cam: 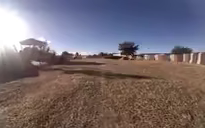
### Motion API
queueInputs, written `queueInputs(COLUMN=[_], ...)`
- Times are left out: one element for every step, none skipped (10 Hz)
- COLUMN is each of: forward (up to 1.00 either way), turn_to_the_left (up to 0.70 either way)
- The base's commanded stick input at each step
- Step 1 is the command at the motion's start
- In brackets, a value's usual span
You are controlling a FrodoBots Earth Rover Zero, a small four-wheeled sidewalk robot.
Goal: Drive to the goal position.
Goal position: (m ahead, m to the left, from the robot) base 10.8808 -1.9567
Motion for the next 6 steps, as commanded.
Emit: queueInputs(forward=[0.50, 0.50, 0.50, 0.50, 0.50, 0.50], turn_to_the_left=[0.00, 0.00, 0.00, 0.00, 0.00, 0.00])
